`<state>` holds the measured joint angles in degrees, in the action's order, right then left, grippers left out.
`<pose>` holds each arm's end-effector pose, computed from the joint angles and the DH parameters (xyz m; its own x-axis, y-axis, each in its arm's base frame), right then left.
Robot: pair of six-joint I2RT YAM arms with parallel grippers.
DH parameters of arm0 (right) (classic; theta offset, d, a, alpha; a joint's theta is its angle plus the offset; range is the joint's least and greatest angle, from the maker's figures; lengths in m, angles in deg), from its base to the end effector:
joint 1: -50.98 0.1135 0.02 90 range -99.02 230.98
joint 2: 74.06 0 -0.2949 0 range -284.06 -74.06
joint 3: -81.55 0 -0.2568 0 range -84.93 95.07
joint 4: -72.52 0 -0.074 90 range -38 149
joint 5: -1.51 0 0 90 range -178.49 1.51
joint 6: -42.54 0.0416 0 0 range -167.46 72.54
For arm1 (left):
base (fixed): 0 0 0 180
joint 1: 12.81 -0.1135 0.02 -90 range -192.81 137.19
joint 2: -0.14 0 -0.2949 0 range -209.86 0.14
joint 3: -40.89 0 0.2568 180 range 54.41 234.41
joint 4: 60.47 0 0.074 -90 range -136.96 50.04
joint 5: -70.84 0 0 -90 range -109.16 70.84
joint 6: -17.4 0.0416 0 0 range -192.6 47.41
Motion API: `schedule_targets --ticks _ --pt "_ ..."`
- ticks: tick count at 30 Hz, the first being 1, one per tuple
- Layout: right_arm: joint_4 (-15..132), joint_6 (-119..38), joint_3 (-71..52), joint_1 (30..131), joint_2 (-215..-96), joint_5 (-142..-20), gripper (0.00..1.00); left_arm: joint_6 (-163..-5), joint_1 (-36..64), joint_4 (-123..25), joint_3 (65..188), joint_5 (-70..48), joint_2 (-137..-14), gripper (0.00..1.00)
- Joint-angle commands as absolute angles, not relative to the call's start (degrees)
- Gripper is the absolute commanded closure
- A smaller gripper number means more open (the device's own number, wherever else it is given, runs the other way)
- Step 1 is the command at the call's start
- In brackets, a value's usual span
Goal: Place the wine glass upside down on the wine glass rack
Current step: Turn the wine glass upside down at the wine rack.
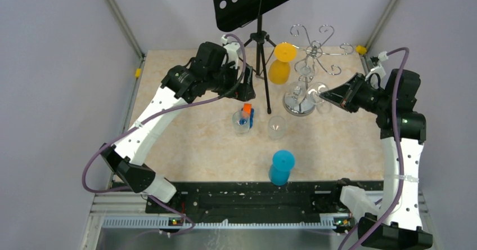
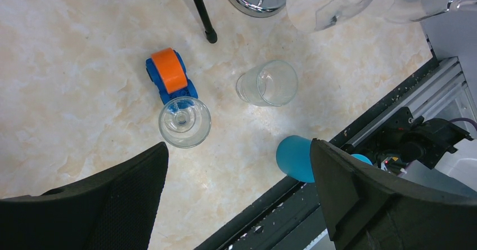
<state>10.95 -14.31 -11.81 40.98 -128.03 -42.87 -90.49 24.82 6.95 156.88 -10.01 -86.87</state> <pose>0.1558 0.0027 0.4408 -0.6690 0.5063 -0.5441 -0.1540 0.6218 0.7679 0.2489 -0.2002 0.4609 -0.6840 0.1444 -0.7150 0.5163 0.7883 -0.3347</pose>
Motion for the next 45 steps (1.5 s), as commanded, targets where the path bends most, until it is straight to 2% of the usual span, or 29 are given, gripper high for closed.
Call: schedule_targets --ticks 1,16,28,45 --pt "11.43 -16.55 -7.12 40.08 -127.08 -44.97 1.0 -90.38 25.05 4.63 157.88 -9.35 -86.58 0.02" --pt "6.92 -23.82 1.74 40.12 -130.17 -57.49 1.0 -91.05 25.0 4.9 158.73 -8.76 -86.94 0.02" --pt "7.74 -21.56 6.22 40.08 -131.79 -67.49 1.0 -91.05 25.01 5.57 159.44 -8.36 -87.06 0.02" --pt "19.76 -14.64 3.63 40.12 -133.68 -69.61 1.0 -92.97 24.99 4.63 159.62 -6.88 -86.94 0.02"
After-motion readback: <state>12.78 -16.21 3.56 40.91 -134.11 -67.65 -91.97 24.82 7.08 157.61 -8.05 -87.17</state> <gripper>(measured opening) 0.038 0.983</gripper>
